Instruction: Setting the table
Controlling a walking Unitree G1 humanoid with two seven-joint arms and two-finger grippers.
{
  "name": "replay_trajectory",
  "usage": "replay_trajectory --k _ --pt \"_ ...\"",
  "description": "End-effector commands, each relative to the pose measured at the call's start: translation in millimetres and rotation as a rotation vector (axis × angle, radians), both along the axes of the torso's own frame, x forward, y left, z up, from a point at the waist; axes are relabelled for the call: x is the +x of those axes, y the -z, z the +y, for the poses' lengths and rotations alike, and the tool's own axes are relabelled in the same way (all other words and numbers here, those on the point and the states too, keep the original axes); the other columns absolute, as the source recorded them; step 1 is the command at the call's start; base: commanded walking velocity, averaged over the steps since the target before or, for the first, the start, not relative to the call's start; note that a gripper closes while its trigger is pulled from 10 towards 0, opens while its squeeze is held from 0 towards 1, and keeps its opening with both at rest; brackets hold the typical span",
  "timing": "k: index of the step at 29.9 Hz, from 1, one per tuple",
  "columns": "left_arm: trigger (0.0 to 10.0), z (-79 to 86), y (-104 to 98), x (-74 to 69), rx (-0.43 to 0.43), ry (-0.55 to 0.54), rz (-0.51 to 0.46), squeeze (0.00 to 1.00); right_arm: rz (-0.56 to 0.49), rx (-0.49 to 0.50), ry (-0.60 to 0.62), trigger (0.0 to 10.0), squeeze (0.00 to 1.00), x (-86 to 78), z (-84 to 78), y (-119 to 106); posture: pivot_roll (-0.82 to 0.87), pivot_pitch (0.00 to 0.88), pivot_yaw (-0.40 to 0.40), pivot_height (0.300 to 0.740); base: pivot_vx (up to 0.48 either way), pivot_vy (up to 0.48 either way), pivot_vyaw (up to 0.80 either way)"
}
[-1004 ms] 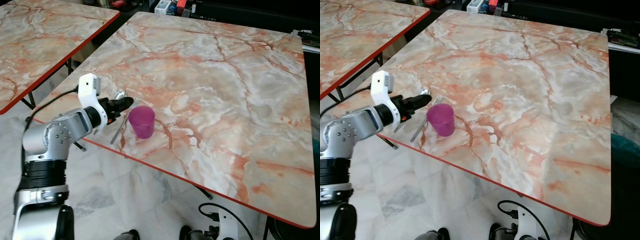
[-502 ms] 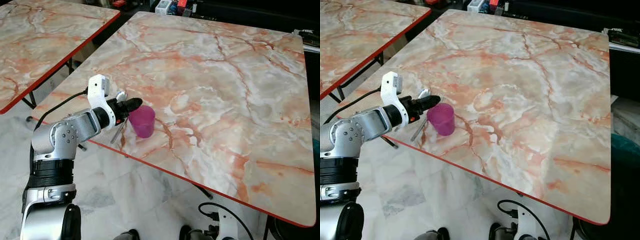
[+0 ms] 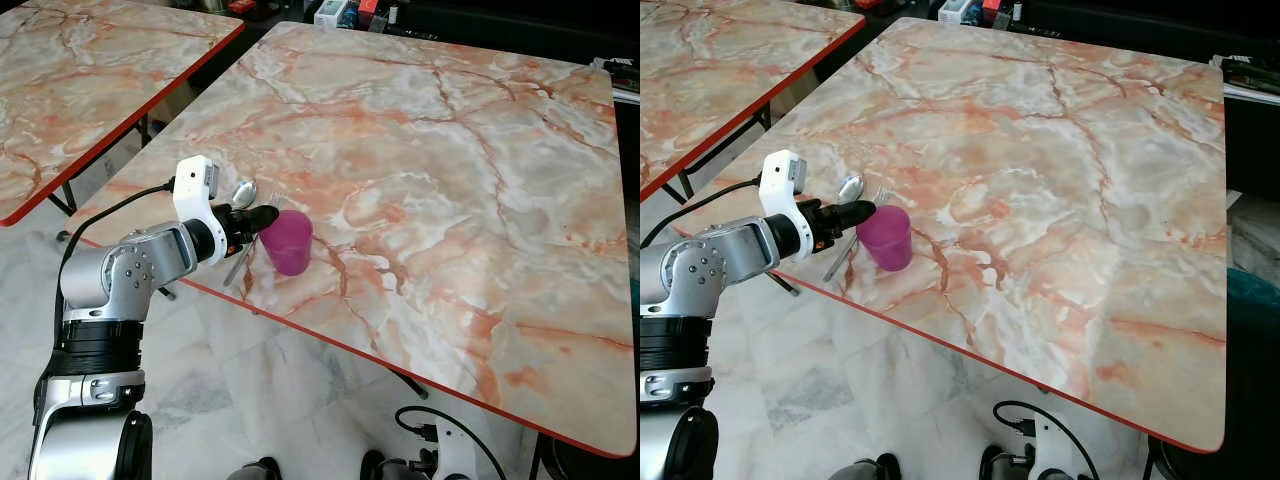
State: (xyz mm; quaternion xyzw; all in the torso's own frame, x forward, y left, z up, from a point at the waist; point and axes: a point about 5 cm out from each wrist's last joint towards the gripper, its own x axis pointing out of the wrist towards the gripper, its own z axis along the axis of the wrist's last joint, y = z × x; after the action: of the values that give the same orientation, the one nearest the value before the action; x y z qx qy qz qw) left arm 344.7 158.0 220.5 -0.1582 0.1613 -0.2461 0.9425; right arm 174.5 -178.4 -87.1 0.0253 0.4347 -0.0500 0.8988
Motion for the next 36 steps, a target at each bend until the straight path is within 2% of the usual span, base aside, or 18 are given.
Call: replay_trajectory --k 1,2,3,4,9,12,20,23,27,35,36 --pt "10.0 -0.1 -3.2 -1.7 0.020 0.005 -0.021 0.00 -0.007 0.012 0.050 10.0 0.00 -5.8 -0.1 2.0 -0.03 0.183 0.047 0.740 0.000 0.000 0.00" --pt "10.0 -0.1 -3.2 -1.7 0.020 0.005 -0.021 0.00 -0.013 0.012 0.062 10.0 0.00 -5.7 -0.3 1.8 -0.03 0.183 0.047 0.740 0.000 0.000 0.00" --pt "10.0 -0.2 -3.1 -2.0 0.019 0.006 -0.023 0.00 -0.097 -0.009 0.106 10.0 0.00 12.5 -21.9 -10.6 -0.03 0.183 0.047 0.740 0.000 0.000 0.00" --pt "10.0 -0.3 -3.2 -2.2 0.019 0.006 -0.024 0.00 -0.147 -0.016 0.141 10.0 0.00 22.8 -34.6 -18.9 -0.03 0.186 0.047 0.740 0.000 0.000 0.00" --pt "10.0 -0.6 -3.1 -2.7 0.018 0.008 -0.025 0.00 -0.163 -0.022 0.159 10.0 0.00 26.7 -38.5 -21.8 -0.03 0.188 0.048 0.740 0.000 0.000 0.00" --pt "10.0 -0.6 -3.6 -2.5 0.020 0.009 -0.027 0.00 -0.144 -0.073 0.140 10.0 0.00 28.3 -41.6 -22.8 -0.02 0.189 0.054 0.740 0.000 0.000 0.00" --pt "10.0 0.8 -4.9 -2.1 0.021 0.006 -0.030 0.00 -0.080 -0.086 0.136 10.0 0.00 17.9 -51.2 -17.9 -0.03 0.190 0.053 0.740 0.000 0.000 0.00" --pt "10.0 0.0 -4.0 -3.0 0.018 0.009 -0.029 0.00 -0.008 -0.114 0.118 10.0 0.00 -0.8 -57.6 -9.7 -0.03 0.192 0.054 0.740 0.000 0.000 0.00" --pt "10.0 0.4 -4.4 -2.6 0.017 0.008 -0.030 0.00 0.026 -0.119 0.132 10.0 0.00 -12.7 -61.3 -5.2 -0.03 0.194 0.054 0.740 0.000 0.000 0.00" --pt "10.0 0.5 -4.5 -3.3 0.023 0.019 -0.029 0.00 0.040 -0.101 0.141 10.0 0.00 -18.2 -58.3 -2.1 -0.03 0.192 0.058 0.740 0.000 0.000 0.00" --pt "10.0 1.4 -4.4 -3.9 0.023 0.019 -0.026 0.00 0.037 -0.092 0.137 10.0 0.00 -16.7 -54.1 -1.7 -0.02 0.191 0.061 0.740 0.000 0.000 0.00"
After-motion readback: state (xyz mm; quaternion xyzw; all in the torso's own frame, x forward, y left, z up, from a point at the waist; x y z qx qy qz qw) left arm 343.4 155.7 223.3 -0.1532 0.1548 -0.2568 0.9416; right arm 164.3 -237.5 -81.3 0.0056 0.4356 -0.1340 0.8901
